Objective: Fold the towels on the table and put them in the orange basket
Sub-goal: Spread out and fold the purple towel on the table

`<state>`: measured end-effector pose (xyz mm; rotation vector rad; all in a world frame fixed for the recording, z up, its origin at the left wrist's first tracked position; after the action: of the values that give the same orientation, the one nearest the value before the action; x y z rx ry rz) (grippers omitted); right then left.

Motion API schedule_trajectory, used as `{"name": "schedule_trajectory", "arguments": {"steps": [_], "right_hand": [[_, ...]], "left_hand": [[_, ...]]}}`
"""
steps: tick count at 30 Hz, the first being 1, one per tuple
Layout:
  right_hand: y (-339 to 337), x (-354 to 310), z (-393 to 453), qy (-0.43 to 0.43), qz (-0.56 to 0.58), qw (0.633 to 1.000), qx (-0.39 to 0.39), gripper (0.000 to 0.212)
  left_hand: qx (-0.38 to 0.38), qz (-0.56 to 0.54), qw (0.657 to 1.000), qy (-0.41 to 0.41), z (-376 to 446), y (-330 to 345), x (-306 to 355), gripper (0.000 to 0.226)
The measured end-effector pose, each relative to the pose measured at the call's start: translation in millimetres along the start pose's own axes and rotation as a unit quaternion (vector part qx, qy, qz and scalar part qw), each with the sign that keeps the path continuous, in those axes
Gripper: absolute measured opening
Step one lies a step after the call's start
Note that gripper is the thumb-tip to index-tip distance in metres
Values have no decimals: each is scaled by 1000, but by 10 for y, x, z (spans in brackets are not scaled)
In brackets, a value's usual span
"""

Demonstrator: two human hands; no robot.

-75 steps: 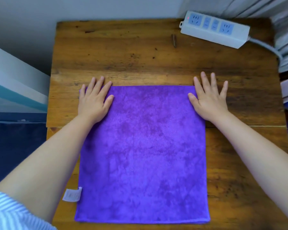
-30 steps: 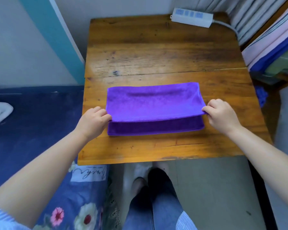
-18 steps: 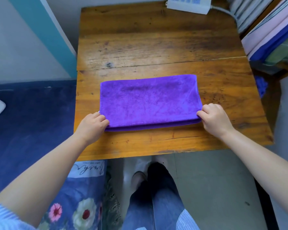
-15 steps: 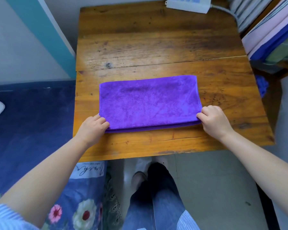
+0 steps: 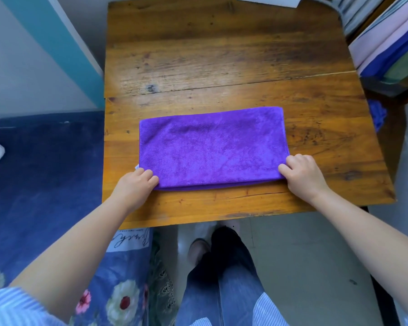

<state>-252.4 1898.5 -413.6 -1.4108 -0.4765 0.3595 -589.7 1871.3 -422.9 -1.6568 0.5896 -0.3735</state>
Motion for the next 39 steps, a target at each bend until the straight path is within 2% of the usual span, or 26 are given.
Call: {"name": "schedule_trajectory", "arguments": {"steps": [1,4,6,7,8,9,11,13,14,16,18,20,26,30,37,39], "right_hand": [[-3,-9,2,-1,-5,1000,-5,15],[-24,-46,-27,-16,-25,999,-16,15],[-63,-64,-59,-14,-51,998,-18,21],[-88,-73,-61,-11,-58,998,-18,25],[-121,-92,-57,-6,-56,998,-18,26],[-157,-121,-17,-1,-44,999,-12,25],[-224,-200,150,8,-8,1000,10,23],[-275,-331,392,19,41,998,34,20],[-288,-414,528,28,65,997,37,17],[-228,-554,809,54,99,993,22,22],[-66,-670,1063,77,132,987,-53,40],[100,-764,1234,83,136,979,-124,49],[428,-757,1411,56,107,976,-183,55],[484,-570,1312,44,114,976,-183,56],[515,171,1133,206,128,957,-160,56],[525,330,1054,250,143,944,-158,55]], "left_hand": [[-26,-3,1000,-5,13,8,3,26],[-174,43,983,-42,-38,110,10,24],[-223,48,972,-59,-59,108,-3,26],[-222,42,972,-63,-40,38,15,24],[-188,35,979,-66,1,-58,41,20],[-125,22,990,-62,66,-172,62,16],[-27,-47,996,-66,198,-332,100,23],[20,-164,978,-127,394,-388,119,13],[49,-212,960,-175,516,-386,114,18],[53,-256,935,-240,766,-317,126,38],[61,-263,925,-266,996,-268,123,47],[62,-242,929,-274,1140,-209,105,49],[-39,-194,933,-301,1151,154,-89,55],[-55,-192,931,-306,993,278,-197,56],[-37,-227,882,-412,954,330,-331,61],[-32,-226,879,-420,952,337,-343,62]]}}
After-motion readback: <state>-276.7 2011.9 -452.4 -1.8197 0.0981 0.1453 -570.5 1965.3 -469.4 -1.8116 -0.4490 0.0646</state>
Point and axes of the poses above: each hand's wrist, its own z-axis towards the middle knuckle, its own y-axis out of the palm, x = y × z, the point moved 4 cm from there along z, towards the middle knuckle, and after that the axes turned 2 degrees about -z, right-handed, at the moved point
